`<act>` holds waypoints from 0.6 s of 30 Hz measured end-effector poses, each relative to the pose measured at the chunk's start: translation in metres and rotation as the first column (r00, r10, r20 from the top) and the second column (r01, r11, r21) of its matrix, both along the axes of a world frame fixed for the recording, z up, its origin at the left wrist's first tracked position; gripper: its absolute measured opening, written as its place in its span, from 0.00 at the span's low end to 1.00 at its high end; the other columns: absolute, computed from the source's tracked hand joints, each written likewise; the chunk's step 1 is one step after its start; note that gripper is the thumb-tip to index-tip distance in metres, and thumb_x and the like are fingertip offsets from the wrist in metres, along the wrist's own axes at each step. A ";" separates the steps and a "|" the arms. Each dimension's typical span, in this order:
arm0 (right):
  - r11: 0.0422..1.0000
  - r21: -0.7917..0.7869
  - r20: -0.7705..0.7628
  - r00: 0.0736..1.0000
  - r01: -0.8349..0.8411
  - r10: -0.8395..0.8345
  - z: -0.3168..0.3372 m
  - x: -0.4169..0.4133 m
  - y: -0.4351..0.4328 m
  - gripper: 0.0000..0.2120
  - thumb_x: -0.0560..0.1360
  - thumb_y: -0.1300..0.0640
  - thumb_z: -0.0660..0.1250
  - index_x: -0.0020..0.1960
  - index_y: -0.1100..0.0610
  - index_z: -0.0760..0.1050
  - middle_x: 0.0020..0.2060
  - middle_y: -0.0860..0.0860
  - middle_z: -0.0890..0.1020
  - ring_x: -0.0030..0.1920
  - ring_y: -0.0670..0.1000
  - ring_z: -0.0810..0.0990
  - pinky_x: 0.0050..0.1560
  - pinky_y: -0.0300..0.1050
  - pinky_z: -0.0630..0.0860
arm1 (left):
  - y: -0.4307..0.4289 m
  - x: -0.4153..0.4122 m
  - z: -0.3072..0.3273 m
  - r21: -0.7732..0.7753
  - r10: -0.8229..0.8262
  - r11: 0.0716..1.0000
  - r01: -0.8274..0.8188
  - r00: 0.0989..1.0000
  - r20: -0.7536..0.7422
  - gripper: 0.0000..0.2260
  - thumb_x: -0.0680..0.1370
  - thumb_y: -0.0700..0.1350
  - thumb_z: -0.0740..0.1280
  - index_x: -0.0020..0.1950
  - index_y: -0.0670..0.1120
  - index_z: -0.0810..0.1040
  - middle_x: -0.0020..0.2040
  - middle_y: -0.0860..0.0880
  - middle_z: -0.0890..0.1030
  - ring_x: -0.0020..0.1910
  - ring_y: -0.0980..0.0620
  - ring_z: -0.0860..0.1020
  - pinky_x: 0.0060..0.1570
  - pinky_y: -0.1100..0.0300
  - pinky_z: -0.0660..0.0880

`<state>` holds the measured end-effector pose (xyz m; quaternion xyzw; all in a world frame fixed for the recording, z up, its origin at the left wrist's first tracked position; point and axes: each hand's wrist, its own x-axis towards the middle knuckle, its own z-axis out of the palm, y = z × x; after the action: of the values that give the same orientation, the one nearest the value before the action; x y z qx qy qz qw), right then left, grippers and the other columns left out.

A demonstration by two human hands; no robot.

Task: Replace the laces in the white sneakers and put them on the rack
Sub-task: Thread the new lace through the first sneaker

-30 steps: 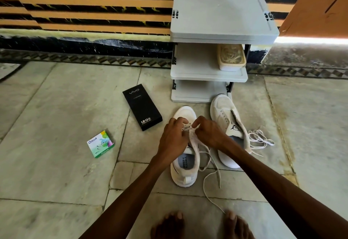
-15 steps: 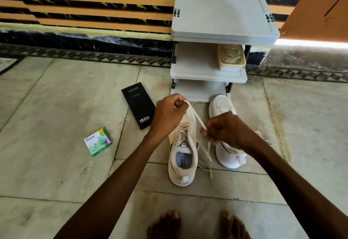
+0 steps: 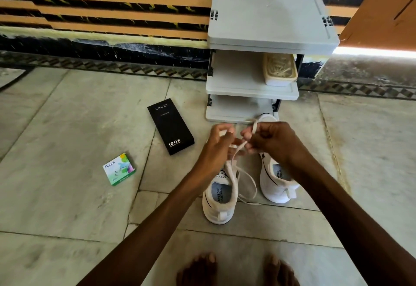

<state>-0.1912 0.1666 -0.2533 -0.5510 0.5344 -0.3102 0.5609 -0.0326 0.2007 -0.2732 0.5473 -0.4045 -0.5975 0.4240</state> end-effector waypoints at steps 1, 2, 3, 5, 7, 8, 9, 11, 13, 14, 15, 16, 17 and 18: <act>0.999 0.005 0.035 0.999 0.038 -0.038 0.003 0.000 -0.003 0.06 0.75 0.63 0.70 0.49 0.64 0.82 0.35 0.55 0.84 0.35 0.49 0.82 0.40 0.38 0.80 | 0.004 -0.002 -0.001 0.020 -0.061 0.998 0.062 0.998 -0.031 0.12 0.84 0.50 0.55 0.56 0.45 0.73 0.39 0.49 0.81 0.33 0.52 0.81 0.38 0.60 0.78; 0.998 0.006 0.060 0.996 0.067 -0.068 0.005 -0.001 -0.006 0.06 0.75 0.63 0.70 0.50 0.64 0.82 0.36 0.56 0.84 0.36 0.49 0.82 0.41 0.38 0.81 | 0.009 -0.004 -0.003 0.033 -0.115 0.993 0.116 0.993 -0.037 0.15 0.85 0.51 0.54 0.50 0.44 0.75 0.32 0.50 0.78 0.29 0.52 0.77 0.37 0.58 0.76; 0.995 -0.001 0.080 0.992 0.096 -0.096 0.005 -0.002 -0.009 0.06 0.75 0.63 0.70 0.50 0.64 0.82 0.38 0.56 0.84 0.37 0.49 0.82 0.41 0.39 0.81 | 0.012 -0.005 -0.005 0.042 -0.146 0.988 0.147 0.989 -0.017 0.17 0.85 0.51 0.54 0.44 0.44 0.74 0.28 0.52 0.73 0.26 0.55 0.73 0.36 0.57 0.75; 0.985 -0.008 0.112 0.979 0.173 -0.171 0.004 -0.003 -0.014 0.06 0.76 0.64 0.69 0.50 0.65 0.81 0.39 0.57 0.84 0.37 0.49 0.82 0.41 0.39 0.80 | 0.014 -0.003 -0.009 0.052 -0.145 0.989 0.142 0.988 0.053 0.18 0.85 0.50 0.54 0.40 0.45 0.71 0.25 0.55 0.66 0.25 0.58 0.67 0.32 0.59 0.72; 0.975 0.008 0.144 0.964 0.224 -0.222 0.002 -0.005 -0.018 0.06 0.76 0.65 0.68 0.51 0.66 0.81 0.40 0.59 0.84 0.36 0.49 0.82 0.42 0.40 0.81 | 0.015 0.005 -0.013 0.050 -0.106 0.994 0.100 0.986 0.126 0.16 0.85 0.48 0.54 0.40 0.45 0.73 0.27 0.55 0.67 0.26 0.58 0.65 0.30 0.64 0.67; 0.975 0.018 0.145 0.965 0.220 -0.221 0.002 -0.006 -0.019 0.05 0.76 0.65 0.68 0.50 0.65 0.81 0.40 0.59 0.84 0.36 0.49 0.82 0.43 0.42 0.81 | 0.014 0.011 -0.015 0.050 -0.088 0.995 0.081 0.982 0.166 0.15 0.85 0.45 0.55 0.42 0.45 0.76 0.28 0.55 0.68 0.26 0.58 0.66 0.29 0.66 0.66; 0.980 0.021 0.095 0.976 0.196 -0.197 0.002 -0.007 -0.021 0.04 0.76 0.65 0.69 0.48 0.64 0.82 0.39 0.59 0.84 0.36 0.49 0.82 0.45 0.44 0.82 | 0.013 0.017 -0.017 0.055 -0.073 0.997 0.063 0.975 0.208 0.15 0.85 0.43 0.55 0.46 0.44 0.78 0.29 0.54 0.71 0.26 0.60 0.68 0.29 0.69 0.66; 0.999 0.016 -0.255 0.966 0.049 -0.043 0.002 -0.010 -0.023 0.06 0.76 0.60 0.70 0.42 0.60 0.83 0.33 0.53 0.84 0.34 0.48 0.83 0.44 0.42 0.82 | 0.011 0.027 -0.017 0.062 -0.042 0.998 0.025 0.958 0.284 0.13 0.84 0.39 0.56 0.52 0.42 0.81 0.31 0.55 0.75 0.26 0.64 0.71 0.30 0.71 0.68; 0.989 0.075 -0.700 0.699 -0.131 0.145 0.000 -0.007 -0.021 0.11 0.76 0.51 0.70 0.41 0.58 0.83 0.34 0.53 0.84 0.37 0.50 0.83 0.41 0.41 0.80 | 0.009 0.035 -0.015 0.023 -0.028 1.000 0.021 0.926 0.377 0.12 0.83 0.38 0.58 0.56 0.44 0.81 0.35 0.53 0.79 0.27 0.64 0.73 0.31 0.72 0.70; 0.985 0.058 -0.814 0.563 -0.164 0.142 -0.001 -0.004 -0.017 0.11 0.75 0.49 0.70 0.44 0.56 0.83 0.39 0.54 0.84 0.41 0.52 0.82 0.42 0.43 0.78 | 0.008 0.037 -0.013 0.002 -0.048 0.999 0.051 0.909 0.414 0.11 0.83 0.38 0.59 0.57 0.45 0.80 0.36 0.52 0.81 0.28 0.62 0.74 0.32 0.72 0.71; 0.984 0.000 -0.854 0.511 -0.179 0.093 -0.003 -0.001 -0.014 0.10 0.75 0.49 0.70 0.47 0.55 0.83 0.43 0.54 0.84 0.44 0.54 0.82 0.44 0.44 0.76 | 0.006 0.039 -0.011 -0.005 -0.084 0.995 0.095 0.899 0.430 0.10 0.82 0.37 0.60 0.58 0.45 0.79 0.37 0.50 0.83 0.30 0.60 0.77 0.32 0.70 0.73; 0.977 -0.089 -0.842 0.539 -0.192 0.029 -0.004 0.001 -0.010 0.08 0.75 0.52 0.70 0.50 0.53 0.83 0.46 0.53 0.84 0.47 0.55 0.82 0.46 0.45 0.76 | 0.005 0.039 -0.010 -0.002 -0.123 0.991 0.137 0.894 0.431 0.09 0.82 0.38 0.62 0.60 0.45 0.77 0.38 0.49 0.84 0.30 0.57 0.79 0.32 0.69 0.74; 0.960 -0.149 -0.798 0.603 -0.237 0.024 -0.004 0.002 -0.007 0.07 0.75 0.55 0.70 0.52 0.52 0.82 0.48 0.52 0.85 0.47 0.53 0.82 0.47 0.45 0.77 | 0.004 0.038 -0.008 0.002 -0.149 0.987 0.163 0.892 0.427 0.09 0.81 0.38 0.63 0.61 0.45 0.75 0.38 0.48 0.84 0.31 0.55 0.80 0.32 0.68 0.75; 0.940 -0.169 -0.715 0.694 -0.295 0.089 -0.002 0.004 -0.004 0.08 0.75 0.59 0.70 0.53 0.52 0.81 0.48 0.50 0.85 0.45 0.49 0.83 0.46 0.44 0.78 | 0.003 0.036 -0.008 0.005 -0.160 0.985 0.175 0.890 0.428 0.10 0.80 0.39 0.64 0.62 0.45 0.74 0.37 0.48 0.84 0.31 0.54 0.81 0.32 0.67 0.75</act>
<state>-0.1873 0.1624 -0.2555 -0.7514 0.5971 -0.0887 0.2665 0.0032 0.2038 -0.2807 0.6205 -0.5429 -0.4909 0.2814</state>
